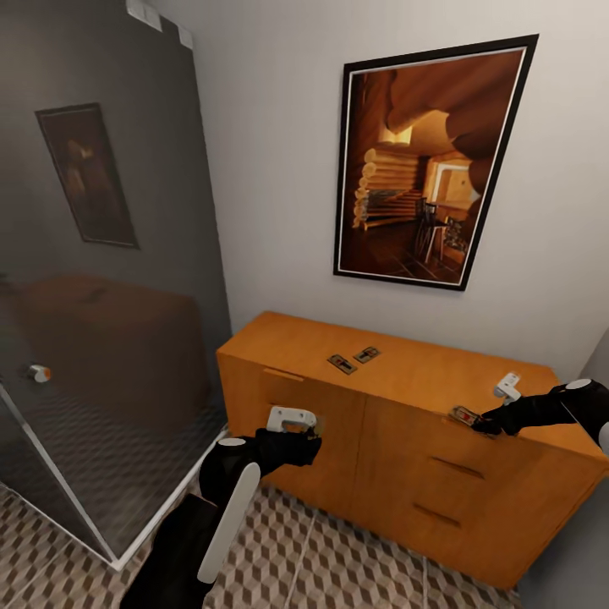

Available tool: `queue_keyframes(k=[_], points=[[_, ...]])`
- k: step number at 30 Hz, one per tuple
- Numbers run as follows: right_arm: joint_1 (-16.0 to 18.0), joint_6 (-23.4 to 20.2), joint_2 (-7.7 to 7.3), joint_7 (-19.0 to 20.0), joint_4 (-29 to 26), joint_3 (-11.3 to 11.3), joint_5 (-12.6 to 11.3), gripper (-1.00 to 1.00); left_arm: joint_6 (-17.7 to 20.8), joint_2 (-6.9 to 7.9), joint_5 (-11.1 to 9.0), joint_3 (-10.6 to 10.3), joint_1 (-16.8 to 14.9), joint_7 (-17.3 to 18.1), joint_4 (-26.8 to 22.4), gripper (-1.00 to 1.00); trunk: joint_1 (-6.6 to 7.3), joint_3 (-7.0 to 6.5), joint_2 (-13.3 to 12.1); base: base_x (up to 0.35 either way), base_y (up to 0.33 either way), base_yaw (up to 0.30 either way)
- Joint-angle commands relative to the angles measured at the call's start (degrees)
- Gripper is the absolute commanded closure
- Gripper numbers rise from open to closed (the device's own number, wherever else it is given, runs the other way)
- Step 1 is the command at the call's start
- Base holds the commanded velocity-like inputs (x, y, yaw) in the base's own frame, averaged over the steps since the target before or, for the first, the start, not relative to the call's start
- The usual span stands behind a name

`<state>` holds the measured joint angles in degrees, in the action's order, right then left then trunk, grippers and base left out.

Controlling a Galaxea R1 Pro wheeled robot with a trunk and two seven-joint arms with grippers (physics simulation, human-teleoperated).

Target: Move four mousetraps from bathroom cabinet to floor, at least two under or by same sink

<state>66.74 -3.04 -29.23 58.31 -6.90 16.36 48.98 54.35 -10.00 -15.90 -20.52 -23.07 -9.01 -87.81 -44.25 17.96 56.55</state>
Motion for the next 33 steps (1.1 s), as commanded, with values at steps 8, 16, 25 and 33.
queue_keyframes(k=[8, 16, 25, 33], points=[[0.1, -0.6, 0.02, 0.4, 0.1, 0.5, 0.2, 1.0, 0.2, 0.0, -0.5, 0.5, 0.0, -0.6, 0.0, 1.0, 0.02, 0.08, 0.1, -0.224, 0.216, 0.0], [0.1, -0.6, 0.17, 0.4, 0.3, 0.5, 0.3, 1.0, 0.2, 0.0, -0.5, 1.1, 0.0, -0.6, 0.0, 1.0, 0.02, 0.08, 0.1, -0.222, 0.216, 0.0], [0.1, -0.6, 0.72, 0.1, 0.3, 0.5, 0.3, 1.0, 0.2, 0.0, -0.7, 1.1, 0.0, -0.6, 0.4, 1.0, 0.02, 0.08, 0.1, -0.144, 0.155, 0.0], [0.1, -0.6, 0.76, 0.1, 0.3, 0.5, 0.3, 1.0, 0.1, 0.0, -0.5, 1.1, 0.0, -0.6, 0.4, 1.0, 0.02, 0.08, 0.1, -0.005, 0.007, 0.0]])
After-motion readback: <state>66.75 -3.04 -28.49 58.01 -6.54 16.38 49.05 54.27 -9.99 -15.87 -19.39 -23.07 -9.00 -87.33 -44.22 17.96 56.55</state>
